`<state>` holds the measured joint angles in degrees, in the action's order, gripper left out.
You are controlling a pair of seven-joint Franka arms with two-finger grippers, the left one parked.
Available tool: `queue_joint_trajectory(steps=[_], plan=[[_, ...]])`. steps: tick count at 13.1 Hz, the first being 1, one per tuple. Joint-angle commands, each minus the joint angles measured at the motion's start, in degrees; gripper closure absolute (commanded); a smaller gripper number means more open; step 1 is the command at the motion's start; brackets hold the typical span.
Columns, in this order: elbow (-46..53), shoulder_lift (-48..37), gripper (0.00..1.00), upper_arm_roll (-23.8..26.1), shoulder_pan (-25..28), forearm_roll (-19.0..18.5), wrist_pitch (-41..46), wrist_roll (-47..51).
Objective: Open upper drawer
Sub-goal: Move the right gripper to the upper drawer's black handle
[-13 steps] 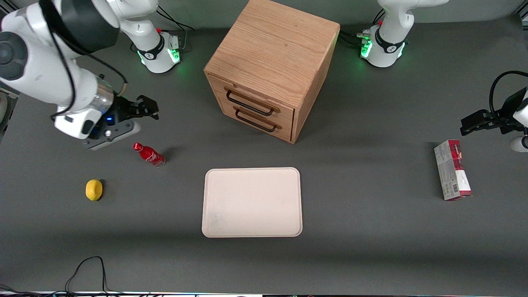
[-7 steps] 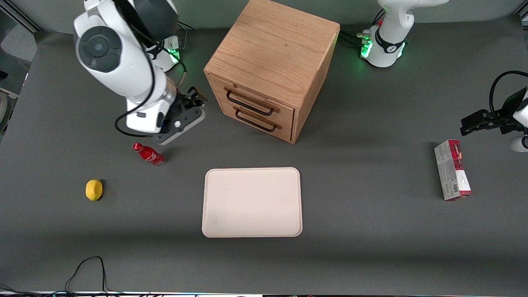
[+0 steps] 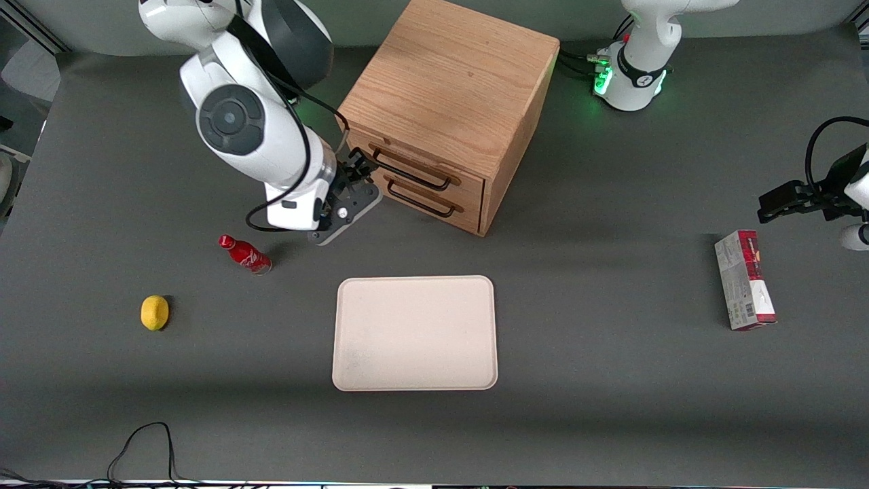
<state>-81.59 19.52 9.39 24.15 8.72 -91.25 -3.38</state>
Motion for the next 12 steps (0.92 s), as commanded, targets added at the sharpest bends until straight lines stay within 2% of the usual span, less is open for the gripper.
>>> queue_joint_trajectory(steps=[1, 5, 12], plan=[[2.0, 1.3, 0.0, -0.4, 3.8, 0.6, 1.3, 0.1], [1.7, 2.7, 0.0, -0.4, 7.0, 0.0, 1.4, -0.2], [-2.5, 3.7, 0.0, -0.5, 7.1, -0.2, -2.7, -3.7]])
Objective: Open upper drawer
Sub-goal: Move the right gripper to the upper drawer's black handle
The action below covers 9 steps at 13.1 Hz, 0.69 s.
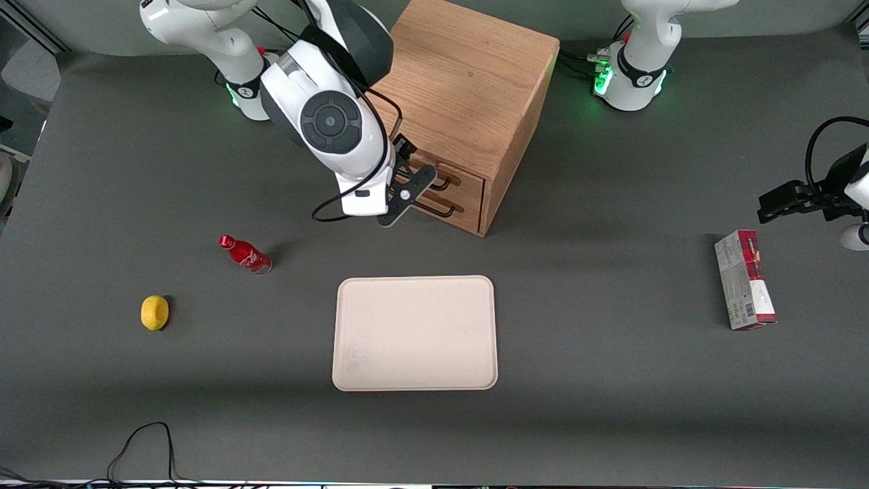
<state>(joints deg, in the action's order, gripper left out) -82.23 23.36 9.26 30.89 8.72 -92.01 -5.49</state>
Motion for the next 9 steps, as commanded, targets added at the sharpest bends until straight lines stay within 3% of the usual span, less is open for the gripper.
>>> queue_joint_trajectory(steps=[1, 9], plan=[[-2.2, -0.2, 0.0, -0.4, 0.3, -0.2, -2.0, -1.5], [-5.7, -0.5, 0.0, -0.3, 0.4, -0.1, -4.5, -2.9]])
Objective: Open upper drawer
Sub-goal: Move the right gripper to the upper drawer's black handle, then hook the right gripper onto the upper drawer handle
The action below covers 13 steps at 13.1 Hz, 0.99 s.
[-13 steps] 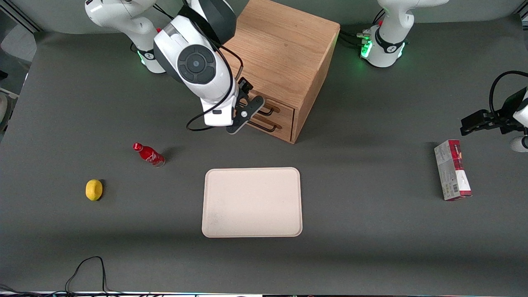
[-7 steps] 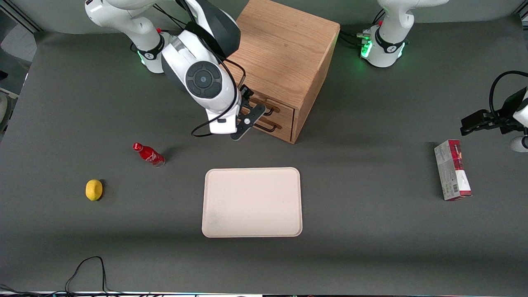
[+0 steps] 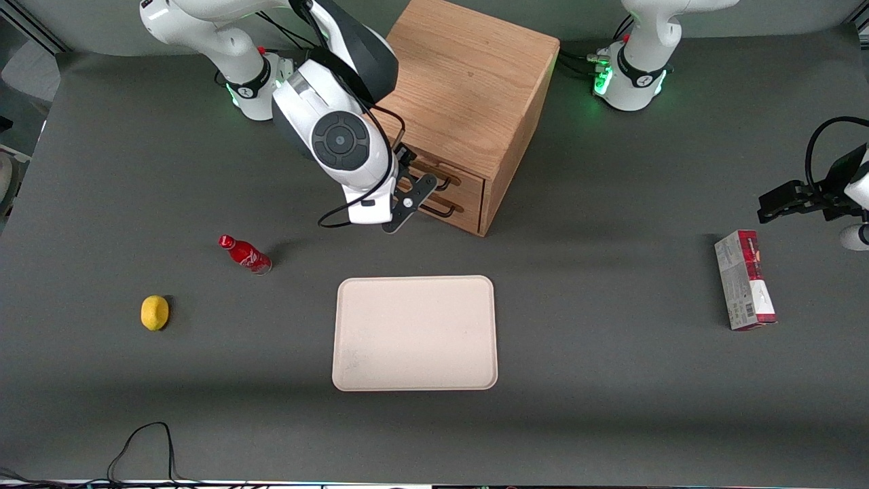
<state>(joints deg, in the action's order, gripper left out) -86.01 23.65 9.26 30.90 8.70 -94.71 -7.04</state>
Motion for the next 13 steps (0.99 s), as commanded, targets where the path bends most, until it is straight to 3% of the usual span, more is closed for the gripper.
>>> queue_joint_trajectory(steps=[1, 13], plan=[[-2.1, -0.7, 0.0, -0.3, 0.4, -0.1, -2.2, -1.3], [-3.5, 0.3, 0.0, -0.7, -0.4, 0.1, -7.6, -4.3]])
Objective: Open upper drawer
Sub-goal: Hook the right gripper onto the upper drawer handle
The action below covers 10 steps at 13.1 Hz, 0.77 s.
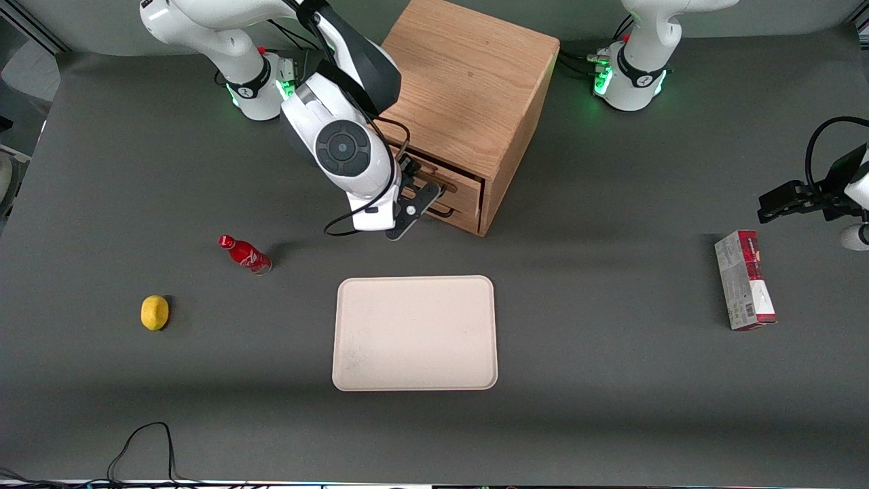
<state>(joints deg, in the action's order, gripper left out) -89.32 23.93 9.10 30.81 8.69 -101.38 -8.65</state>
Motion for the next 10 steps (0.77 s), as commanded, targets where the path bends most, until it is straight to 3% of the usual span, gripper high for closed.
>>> queue_joint_trajectory(steps=[1, 10], plan=[[-0.2, 0.0, 0.0, -0.8, -0.5, 0.2, -0.9, -3.2], [0.5, 0.1, 0.0, -0.8, -2.3, 0.2, -0.8, -6.5]])
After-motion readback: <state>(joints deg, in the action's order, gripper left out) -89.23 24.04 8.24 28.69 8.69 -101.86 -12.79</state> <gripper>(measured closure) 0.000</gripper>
